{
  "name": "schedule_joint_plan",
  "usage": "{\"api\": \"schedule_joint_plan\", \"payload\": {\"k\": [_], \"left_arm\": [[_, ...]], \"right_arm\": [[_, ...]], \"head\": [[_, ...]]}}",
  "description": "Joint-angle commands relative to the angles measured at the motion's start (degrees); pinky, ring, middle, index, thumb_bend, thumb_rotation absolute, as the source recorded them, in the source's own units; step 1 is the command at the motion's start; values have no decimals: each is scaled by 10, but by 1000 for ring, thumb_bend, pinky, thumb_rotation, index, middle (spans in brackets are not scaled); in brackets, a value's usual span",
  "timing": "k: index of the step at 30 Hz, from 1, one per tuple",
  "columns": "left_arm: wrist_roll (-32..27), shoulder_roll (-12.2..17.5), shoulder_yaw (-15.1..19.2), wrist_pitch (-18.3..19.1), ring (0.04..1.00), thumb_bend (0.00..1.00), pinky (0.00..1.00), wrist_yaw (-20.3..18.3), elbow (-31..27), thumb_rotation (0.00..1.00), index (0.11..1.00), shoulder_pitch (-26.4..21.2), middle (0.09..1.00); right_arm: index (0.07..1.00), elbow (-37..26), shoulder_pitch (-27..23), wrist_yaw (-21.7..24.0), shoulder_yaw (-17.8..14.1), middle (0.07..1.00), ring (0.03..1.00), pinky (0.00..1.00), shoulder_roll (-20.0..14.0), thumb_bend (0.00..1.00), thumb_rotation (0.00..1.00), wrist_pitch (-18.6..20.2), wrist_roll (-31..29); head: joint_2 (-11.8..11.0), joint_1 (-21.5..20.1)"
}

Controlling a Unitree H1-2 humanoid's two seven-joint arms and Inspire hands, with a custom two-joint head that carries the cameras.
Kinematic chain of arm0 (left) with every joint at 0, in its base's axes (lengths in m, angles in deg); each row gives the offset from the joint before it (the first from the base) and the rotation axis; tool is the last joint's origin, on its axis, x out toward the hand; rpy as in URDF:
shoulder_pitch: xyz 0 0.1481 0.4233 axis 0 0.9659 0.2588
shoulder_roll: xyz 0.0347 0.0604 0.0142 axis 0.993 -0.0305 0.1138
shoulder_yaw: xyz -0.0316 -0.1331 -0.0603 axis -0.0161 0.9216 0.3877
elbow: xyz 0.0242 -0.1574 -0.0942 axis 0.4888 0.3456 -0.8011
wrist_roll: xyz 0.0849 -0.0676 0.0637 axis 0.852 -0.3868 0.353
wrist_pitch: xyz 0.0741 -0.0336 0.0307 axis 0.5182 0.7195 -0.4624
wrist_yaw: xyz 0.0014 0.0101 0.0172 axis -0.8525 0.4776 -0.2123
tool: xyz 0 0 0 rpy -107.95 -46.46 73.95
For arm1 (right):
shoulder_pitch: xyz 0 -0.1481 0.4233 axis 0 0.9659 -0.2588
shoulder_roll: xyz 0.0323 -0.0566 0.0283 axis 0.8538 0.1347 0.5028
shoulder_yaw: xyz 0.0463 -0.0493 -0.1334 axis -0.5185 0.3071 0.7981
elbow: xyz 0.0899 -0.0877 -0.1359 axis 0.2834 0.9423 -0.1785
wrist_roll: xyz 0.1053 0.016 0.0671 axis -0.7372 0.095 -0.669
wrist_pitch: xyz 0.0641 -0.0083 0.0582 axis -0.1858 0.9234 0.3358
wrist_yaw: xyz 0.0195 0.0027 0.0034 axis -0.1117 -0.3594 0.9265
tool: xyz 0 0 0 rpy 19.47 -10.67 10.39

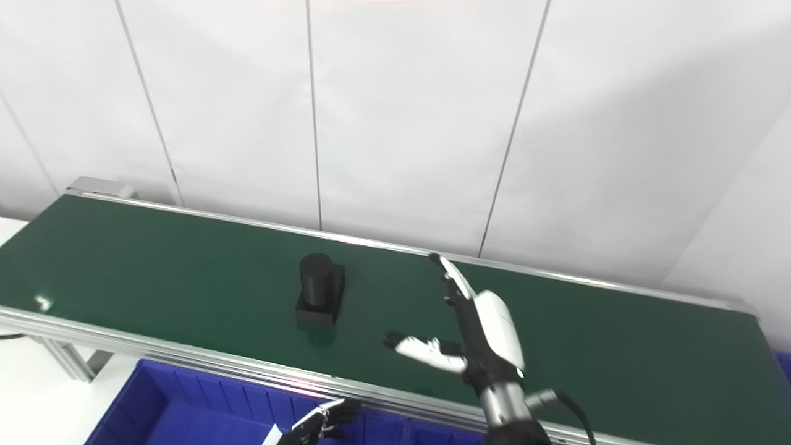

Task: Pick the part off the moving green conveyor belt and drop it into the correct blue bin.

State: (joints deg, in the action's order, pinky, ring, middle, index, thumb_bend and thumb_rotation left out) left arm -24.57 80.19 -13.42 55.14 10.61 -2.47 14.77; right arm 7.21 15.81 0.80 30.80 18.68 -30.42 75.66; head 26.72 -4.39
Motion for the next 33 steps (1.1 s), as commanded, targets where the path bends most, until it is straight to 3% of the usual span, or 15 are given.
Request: {"api": "schedule_joint_plan", "payload": {"k": [1,11,18,33], "left_arm": [[-1,-4,10,-17,803,871,735,-14,-22,873,792,8,813],[-8,-10,39,-17,826,875,771,-68,-58,872,807,44,832],[-14,-14,64,-17,850,895,807,-117,-77,903,818,67,847],[-10,-24,89,-17,862,867,840,-148,-86,979,843,81,858]], "right_arm": [[931,18,-45,-18,1,922,874,770,7,899,710,2,8],[937,148,-135,-36,19,926,894,828,28,970,680,24,24],[940,233,-179,-61,53,926,904,878,36,969,662,29,56],[931,403,-249,-111,83,917,903,911,57,981,600,13,43]], "head": [[3,-4],[29,-29],[47,-46],[59,-59]]}}
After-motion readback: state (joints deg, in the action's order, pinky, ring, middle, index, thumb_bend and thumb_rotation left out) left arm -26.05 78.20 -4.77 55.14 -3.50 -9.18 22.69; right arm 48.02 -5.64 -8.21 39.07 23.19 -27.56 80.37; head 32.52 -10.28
